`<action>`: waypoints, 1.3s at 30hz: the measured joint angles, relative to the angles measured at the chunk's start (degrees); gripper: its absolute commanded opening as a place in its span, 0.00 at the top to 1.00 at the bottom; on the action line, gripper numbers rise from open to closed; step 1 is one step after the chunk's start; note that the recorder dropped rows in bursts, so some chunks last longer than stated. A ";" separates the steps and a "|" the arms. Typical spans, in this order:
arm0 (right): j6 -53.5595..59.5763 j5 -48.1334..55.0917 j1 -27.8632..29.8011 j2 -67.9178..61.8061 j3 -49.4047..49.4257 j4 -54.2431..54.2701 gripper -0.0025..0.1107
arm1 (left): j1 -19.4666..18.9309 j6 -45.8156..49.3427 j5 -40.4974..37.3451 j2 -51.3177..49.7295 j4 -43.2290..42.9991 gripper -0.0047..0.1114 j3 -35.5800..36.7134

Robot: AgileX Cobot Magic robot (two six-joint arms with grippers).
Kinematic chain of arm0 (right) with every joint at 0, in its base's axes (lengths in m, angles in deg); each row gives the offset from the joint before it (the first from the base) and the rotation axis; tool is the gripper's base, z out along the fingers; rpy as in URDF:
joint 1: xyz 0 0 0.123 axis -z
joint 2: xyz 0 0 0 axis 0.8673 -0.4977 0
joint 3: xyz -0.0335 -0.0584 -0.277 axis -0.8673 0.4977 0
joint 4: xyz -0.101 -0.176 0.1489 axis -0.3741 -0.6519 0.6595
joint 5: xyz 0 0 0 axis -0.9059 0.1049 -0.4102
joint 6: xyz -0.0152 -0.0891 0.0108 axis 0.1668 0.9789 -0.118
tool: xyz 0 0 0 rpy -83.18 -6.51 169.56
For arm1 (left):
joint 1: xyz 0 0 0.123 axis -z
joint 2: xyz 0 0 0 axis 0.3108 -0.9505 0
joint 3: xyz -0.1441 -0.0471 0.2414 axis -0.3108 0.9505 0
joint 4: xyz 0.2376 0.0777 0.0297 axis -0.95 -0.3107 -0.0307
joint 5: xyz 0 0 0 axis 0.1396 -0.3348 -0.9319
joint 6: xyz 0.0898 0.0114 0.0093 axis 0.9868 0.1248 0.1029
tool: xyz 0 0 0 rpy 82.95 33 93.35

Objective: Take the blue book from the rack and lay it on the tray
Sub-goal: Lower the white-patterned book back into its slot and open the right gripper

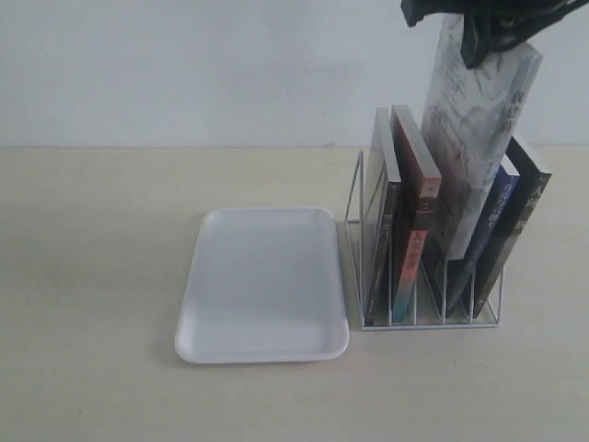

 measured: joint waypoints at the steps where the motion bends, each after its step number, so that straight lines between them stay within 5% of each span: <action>1: -0.26 -0.11 0.00 0.00 1.15 0.18 0.98 | 0.00 0.00 0.00 0.00 0.00 0.92 0.00; 13: -2.34 -8.76 0.00 -0.21 8.08 0.06 0.98 | 0.00 0.00 0.00 0.00 0.00 0.92 0.00; 39: -1.65 -10.14 0.00 -7.20 8.38 0.44 0.98 | 0.00 0.00 0.00 0.00 0.00 0.92 0.00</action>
